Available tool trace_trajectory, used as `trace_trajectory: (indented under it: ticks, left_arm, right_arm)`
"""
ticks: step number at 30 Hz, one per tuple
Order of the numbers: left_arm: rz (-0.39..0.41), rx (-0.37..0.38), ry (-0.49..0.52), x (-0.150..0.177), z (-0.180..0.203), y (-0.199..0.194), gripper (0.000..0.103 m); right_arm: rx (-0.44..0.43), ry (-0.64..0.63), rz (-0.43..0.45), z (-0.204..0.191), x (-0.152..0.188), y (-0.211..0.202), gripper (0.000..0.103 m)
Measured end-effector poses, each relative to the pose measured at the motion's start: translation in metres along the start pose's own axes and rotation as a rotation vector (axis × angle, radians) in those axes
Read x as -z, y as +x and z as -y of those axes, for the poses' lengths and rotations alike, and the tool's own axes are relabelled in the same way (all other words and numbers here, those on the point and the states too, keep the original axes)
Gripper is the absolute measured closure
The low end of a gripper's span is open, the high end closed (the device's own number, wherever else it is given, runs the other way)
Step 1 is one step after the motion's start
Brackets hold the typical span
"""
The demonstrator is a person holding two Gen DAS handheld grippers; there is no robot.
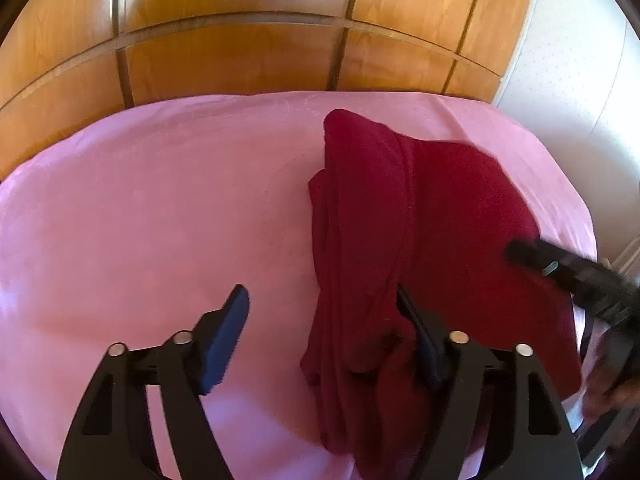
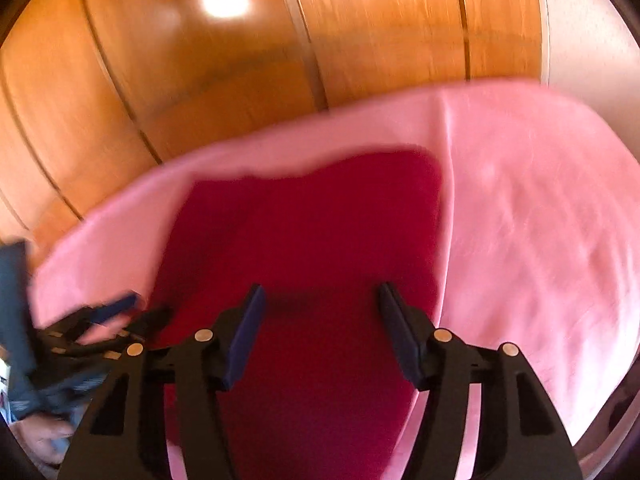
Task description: Fold small clothes
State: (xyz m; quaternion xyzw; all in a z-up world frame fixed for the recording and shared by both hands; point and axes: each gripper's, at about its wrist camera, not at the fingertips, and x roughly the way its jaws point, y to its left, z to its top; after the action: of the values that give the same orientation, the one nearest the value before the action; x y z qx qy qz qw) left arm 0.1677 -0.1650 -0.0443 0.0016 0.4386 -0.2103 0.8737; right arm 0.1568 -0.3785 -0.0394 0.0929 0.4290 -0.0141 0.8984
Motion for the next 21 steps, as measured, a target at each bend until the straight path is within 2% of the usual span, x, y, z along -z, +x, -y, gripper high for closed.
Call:
trace_trajectory:
  ticks: [6, 9, 14, 16, 19, 21]
  left_arm:
    - [0.038, 0.004, -0.013, 0.004, 0.0, -0.022, 0.029]
    - [0.072, -0.003, -0.01, 0.008, 0.003, -0.036, 0.029]
    - [0.112, -0.022, -0.002, 0.018, 0.005, -0.057, 0.029]
    - [0.129, -0.024, -0.003, 0.021, 0.005, -0.064, 0.025]
    - [0.152, -0.025, -0.008, 0.024, 0.006, -0.076, 0.024]
    - [0.162, -0.025, -0.011, 0.027, 0.006, -0.083, 0.022]
  right_arm:
    - [0.016, -0.007, 0.033, -0.005, 0.007, -0.014, 0.036]
    - [0.02, 0.003, 0.054, -0.009, 0.014, -0.027, 0.03]
    - [0.063, 0.002, 0.076, -0.023, 0.028, -0.042, 0.024]
    - [0.066, 0.005, 0.08, -0.026, 0.032, -0.048, 0.023]
    - [0.081, 0.001, 0.084, -0.03, 0.04, -0.056, 0.02]
    - [0.104, 0.008, 0.092, -0.032, 0.045, -0.063, 0.014]
